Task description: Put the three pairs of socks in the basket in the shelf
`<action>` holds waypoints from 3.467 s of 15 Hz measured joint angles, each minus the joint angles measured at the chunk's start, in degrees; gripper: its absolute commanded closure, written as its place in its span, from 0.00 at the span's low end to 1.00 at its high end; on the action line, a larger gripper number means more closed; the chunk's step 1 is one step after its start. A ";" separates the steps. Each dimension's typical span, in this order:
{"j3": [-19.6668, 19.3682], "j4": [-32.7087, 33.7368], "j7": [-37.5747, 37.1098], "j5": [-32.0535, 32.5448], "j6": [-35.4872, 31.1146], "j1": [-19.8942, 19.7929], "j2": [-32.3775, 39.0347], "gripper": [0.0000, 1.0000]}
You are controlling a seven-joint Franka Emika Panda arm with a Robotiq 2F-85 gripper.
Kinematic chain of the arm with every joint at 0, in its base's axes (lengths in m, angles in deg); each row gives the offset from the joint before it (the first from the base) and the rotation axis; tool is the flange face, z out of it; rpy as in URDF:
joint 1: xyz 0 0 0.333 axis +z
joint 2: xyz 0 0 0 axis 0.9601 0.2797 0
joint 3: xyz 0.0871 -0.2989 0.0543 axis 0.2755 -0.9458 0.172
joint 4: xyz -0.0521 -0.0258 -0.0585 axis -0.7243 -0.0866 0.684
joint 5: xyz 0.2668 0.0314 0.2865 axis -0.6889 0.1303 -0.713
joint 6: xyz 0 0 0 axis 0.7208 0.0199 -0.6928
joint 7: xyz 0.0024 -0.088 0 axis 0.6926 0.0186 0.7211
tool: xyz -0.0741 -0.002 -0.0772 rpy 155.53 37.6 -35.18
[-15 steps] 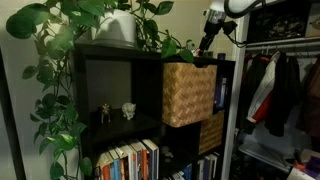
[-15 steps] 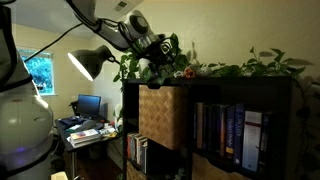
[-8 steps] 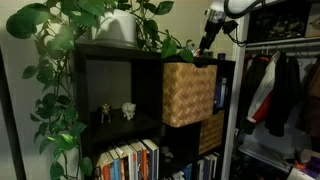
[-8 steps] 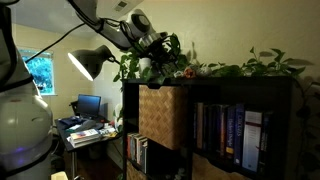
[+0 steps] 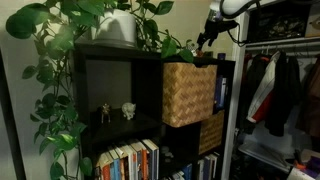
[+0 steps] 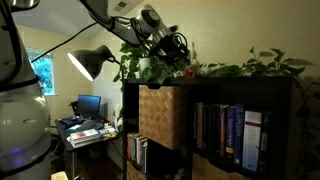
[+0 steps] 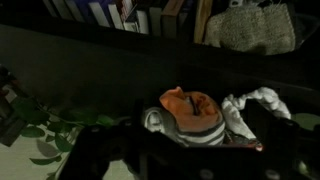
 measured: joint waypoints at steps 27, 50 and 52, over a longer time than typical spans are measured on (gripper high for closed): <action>-1.03 13.38 -8.23 -5.24 -4.14 0.86 13.31 0.00; -1.72 13.30 2.06 -5.25 -2.07 3.56 11.67 0.92; -1.72 12.69 2.54 -5.25 -0.34 4.06 10.63 0.92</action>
